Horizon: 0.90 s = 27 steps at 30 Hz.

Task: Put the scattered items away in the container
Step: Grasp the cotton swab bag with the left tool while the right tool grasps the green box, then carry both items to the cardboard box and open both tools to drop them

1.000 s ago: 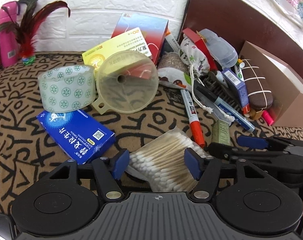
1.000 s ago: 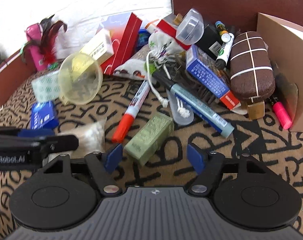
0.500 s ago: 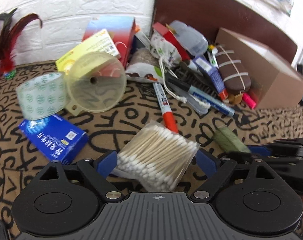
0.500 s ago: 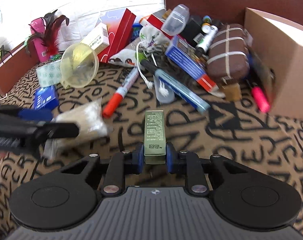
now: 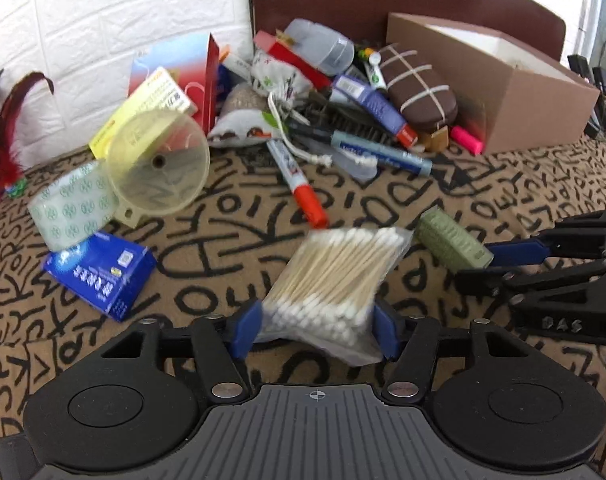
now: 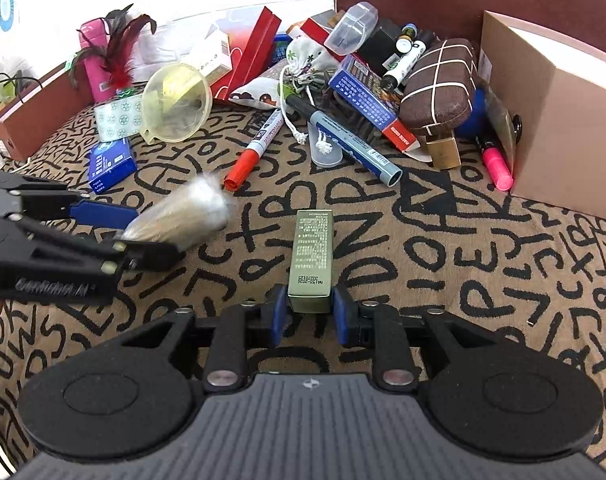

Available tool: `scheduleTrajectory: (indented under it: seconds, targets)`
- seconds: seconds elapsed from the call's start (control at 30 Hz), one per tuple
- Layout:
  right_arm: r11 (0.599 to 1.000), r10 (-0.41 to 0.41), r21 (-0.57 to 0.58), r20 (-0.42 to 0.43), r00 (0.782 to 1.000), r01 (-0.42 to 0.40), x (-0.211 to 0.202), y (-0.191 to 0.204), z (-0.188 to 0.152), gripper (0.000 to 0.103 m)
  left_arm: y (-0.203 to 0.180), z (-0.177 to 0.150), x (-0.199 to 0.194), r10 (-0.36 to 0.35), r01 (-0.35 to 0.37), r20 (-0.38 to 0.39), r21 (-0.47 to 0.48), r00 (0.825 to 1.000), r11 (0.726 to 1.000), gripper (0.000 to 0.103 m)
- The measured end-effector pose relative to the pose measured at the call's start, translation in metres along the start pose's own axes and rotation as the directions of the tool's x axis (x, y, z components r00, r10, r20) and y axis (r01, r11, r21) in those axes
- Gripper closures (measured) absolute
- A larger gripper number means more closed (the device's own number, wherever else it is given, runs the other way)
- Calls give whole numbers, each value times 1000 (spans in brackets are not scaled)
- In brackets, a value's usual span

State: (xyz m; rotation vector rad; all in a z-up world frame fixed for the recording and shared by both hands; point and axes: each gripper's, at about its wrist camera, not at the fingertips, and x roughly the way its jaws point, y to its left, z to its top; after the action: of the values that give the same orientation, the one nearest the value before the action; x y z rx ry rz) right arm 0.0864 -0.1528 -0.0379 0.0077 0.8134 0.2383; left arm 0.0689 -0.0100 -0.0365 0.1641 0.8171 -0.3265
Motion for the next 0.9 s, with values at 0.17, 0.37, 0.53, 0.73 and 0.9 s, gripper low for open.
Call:
scheduleTrajectory:
  seconds: [0.17, 0.37, 0.53, 0.73, 0.9]
  targets:
    - [1000, -4, -9, 15, 1000, 4, 4, 2, 6, 63, -6, 15, 16, -18, 18, -13, 13, 1000, 1000, 19]
    - [1000, 0, -11, 1, 1000, 0, 13, -1, 10, 70, -7, 13, 25, -35, 36, -42, 20, 998, 999, 40]
    - [1000, 18, 8, 4, 1000, -18, 18, -3, 12, 77, -6, 17, 36, -40, 39, -66, -26, 997, 999, 28]
    - [998, 51, 20, 6, 999, -52, 15, -6, 8, 78, -12, 19, 26, -77, 72, -64, -66, 995, 995, 47]
    - [994, 86, 64, 51, 995, -89, -12, -19, 2, 78, -33, 32, 3, -97, 97, -2, -55, 995, 994, 47]
